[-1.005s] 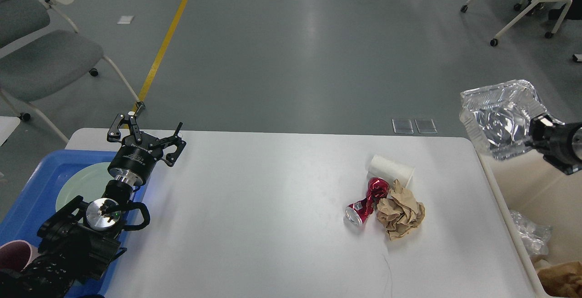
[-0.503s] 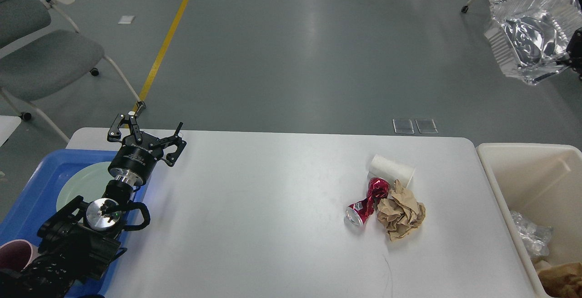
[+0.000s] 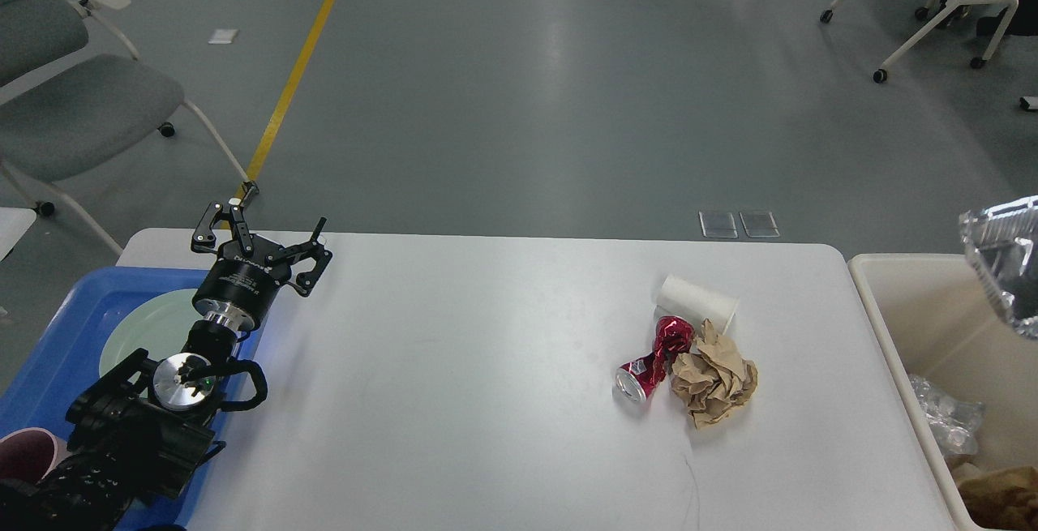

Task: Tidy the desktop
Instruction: 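Lift the foil tray and drop it into the white bin, then move the right gripper to the crumpled brown paper and grasp it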

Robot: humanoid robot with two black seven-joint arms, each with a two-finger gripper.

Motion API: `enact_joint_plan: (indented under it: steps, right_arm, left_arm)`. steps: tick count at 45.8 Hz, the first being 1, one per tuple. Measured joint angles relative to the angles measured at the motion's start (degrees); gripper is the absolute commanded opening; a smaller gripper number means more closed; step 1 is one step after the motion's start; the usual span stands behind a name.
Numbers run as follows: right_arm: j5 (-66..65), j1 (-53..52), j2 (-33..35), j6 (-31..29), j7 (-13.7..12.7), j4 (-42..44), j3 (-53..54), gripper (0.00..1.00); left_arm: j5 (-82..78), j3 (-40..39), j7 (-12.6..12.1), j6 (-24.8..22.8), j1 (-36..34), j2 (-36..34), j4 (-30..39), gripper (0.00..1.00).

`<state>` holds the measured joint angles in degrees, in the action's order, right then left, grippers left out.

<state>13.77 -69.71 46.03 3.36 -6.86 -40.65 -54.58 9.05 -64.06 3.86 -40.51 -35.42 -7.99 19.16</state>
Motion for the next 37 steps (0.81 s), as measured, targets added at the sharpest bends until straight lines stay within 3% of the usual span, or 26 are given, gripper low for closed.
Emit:
enact_joint_plan:
  steps: [9,17,30,37]
  right_arm:
    - [-0.05,14.24,-4.74,0.52,0.00,8.25,9.11,1.00]
    - [-0.05,16.55,-5.42,0.30,0.00,8.66,12.43,1.00]
    - [-0.60,-1.26,-8.39,-2.94,-0.11,2.89,10.56,1.00]
    - [-0.80,-14.23,-16.84,-5.53,-0.37,-1.79,-2.86,1.00]
  left_arm:
    - [0.00,-0.01,0.00,0.00,0.00,0.02,0.00,0.96]
    - [0.00,-0.02,0.00,0.00,0.00,0.01,0.00,0.96]
    - [0.00,-0.02,0.00,0.00,-0.01,0.01,0.00,0.96]
    - [0.00,-0.02,0.00,0.00,-0.01,0.01,0.00,0.96]
